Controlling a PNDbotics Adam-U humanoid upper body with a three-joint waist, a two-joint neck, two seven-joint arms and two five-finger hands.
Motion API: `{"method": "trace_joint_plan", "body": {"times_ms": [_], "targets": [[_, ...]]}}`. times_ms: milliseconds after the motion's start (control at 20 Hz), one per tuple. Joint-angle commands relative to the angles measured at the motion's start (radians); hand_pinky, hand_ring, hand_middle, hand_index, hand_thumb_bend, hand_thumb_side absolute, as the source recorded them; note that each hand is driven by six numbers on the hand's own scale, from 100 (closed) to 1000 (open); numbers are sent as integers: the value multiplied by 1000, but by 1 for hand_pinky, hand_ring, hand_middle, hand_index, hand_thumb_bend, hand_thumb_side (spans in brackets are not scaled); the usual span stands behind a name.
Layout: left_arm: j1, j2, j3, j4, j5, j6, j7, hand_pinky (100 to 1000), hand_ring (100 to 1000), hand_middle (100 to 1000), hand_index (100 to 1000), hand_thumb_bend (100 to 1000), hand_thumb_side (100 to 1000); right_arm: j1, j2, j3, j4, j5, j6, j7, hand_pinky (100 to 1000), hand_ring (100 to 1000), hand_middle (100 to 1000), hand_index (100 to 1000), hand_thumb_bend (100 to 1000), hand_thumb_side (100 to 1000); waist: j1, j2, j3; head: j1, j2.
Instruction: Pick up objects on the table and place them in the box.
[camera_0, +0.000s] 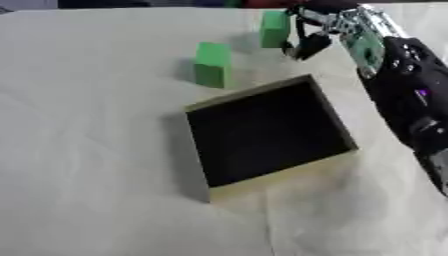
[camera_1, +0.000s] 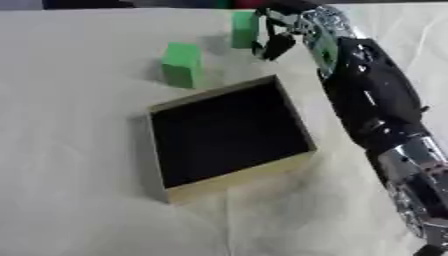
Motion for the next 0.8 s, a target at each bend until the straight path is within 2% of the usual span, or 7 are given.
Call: {"method": "trace_joint_plan", "body": {"times_ms": [50,450,500,550,800], "targets": [[-5,26,8,-14,-5,4,0,797,698,716,907,307,828,-20,-56,27,-81,-49,-20,28,842,843,436,727,100,335,-1,-32,-4,6,4],[3,33,10,-14,-8,4,0,797,701,717,907,311,826,48,-162,172,-271,-169,-99,82,834,839,447,731,100,332,-5,-56,-17,14,11],[3,33,10,-14,-9,4,0,797,701,717,907,311,826,59,-175,191,-296,-184,-106,83,833,838,448,732,288,310,-5,-57,-18,14,11],[3,33,10,-14,-9,4,-1,797,701,718,907,312,826,71,-189,212,-321,-200,-114,82,832,837,449,732,100,330,-4,-59,-18,15,12],[3,34,9,-14,-9,3,-1,797,702,718,907,312,826,123,-249,294,-446,-277,-132,70,825,827,451,727,100,329,-3,-64,-21,17,18]]}}
